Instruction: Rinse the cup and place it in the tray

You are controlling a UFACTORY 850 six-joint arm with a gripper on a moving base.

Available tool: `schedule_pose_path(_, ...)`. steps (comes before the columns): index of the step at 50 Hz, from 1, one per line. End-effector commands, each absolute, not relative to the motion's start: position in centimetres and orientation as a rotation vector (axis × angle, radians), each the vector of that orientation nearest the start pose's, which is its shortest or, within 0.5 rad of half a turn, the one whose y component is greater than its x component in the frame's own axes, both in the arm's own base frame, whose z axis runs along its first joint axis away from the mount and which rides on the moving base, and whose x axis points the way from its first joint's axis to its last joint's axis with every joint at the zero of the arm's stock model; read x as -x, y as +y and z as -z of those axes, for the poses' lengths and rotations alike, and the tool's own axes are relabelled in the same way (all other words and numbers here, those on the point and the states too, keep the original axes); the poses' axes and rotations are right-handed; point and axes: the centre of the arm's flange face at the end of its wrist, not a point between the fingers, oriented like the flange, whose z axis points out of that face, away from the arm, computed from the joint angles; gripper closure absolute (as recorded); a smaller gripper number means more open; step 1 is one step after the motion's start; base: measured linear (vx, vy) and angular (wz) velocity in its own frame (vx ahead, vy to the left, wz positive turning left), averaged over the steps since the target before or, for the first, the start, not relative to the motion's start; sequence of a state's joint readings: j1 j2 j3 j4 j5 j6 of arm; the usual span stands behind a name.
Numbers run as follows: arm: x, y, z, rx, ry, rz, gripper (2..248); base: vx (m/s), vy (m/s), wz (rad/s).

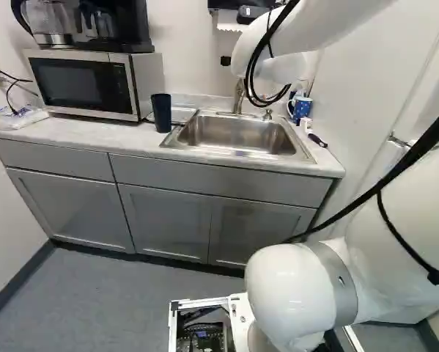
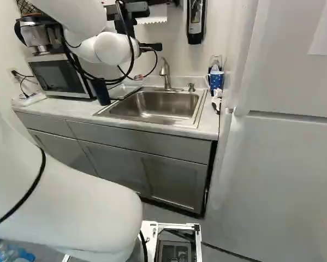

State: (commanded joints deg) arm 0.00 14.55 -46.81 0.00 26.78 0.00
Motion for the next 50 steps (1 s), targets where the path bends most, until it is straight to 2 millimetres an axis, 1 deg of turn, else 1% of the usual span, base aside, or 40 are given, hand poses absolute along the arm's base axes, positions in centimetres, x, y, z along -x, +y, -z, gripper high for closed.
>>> schedule_pose_path(9, -43.8, 0.0, -66.6, 2.257, 0.000, 2.185, 3, 0.000, 0.000, 0.000)
schedule_pose_path(18, -44.5, -0.1, -66.7, 2.260, 0.001, 2.183, 3, 0.000, 0.000, 0.000)
schedule_pose_path(50, -50.8, -0.8, -66.2, 2.366, 0.018, 2.082, 3, 0.000, 0.000, 0.000)
